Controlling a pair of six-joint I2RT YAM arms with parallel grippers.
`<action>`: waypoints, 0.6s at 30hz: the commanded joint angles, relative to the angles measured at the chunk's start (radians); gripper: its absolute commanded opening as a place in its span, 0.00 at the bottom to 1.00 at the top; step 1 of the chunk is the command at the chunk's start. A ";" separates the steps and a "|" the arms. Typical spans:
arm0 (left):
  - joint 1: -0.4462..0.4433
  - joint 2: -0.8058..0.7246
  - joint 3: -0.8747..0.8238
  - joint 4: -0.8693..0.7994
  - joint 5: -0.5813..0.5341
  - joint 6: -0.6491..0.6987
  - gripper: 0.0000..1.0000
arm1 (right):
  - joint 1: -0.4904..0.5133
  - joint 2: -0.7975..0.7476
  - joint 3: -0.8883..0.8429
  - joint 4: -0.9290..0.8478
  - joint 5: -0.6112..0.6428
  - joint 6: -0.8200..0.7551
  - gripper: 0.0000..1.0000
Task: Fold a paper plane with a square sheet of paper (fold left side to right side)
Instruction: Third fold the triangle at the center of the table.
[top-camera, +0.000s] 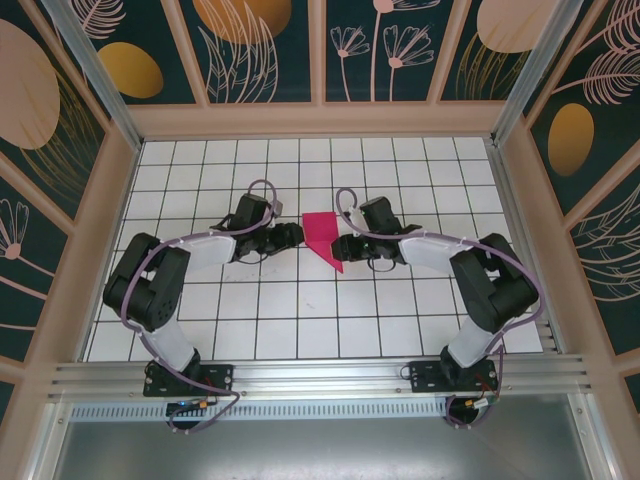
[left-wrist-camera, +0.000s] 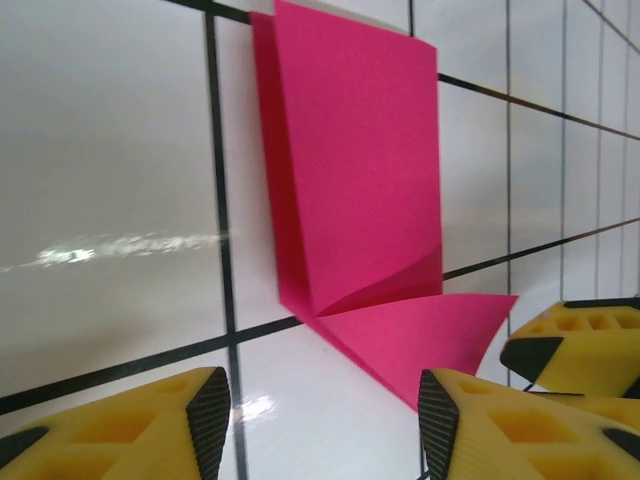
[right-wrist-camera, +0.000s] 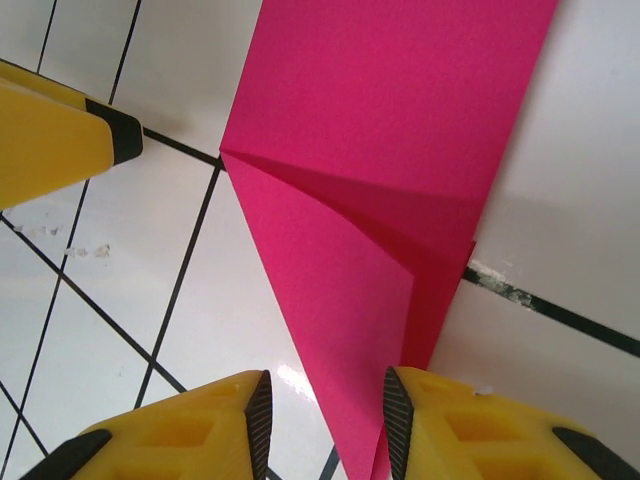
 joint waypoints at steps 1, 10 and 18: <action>-0.017 0.040 0.005 0.088 0.055 -0.042 0.58 | -0.004 0.024 0.050 -0.014 0.006 -0.027 0.39; -0.046 0.130 0.075 0.084 0.050 -0.047 0.60 | -0.005 0.018 0.071 -0.022 0.085 -0.048 0.42; -0.052 0.165 0.109 0.087 0.056 -0.055 0.57 | -0.004 -0.087 -0.040 0.047 0.133 -0.077 0.47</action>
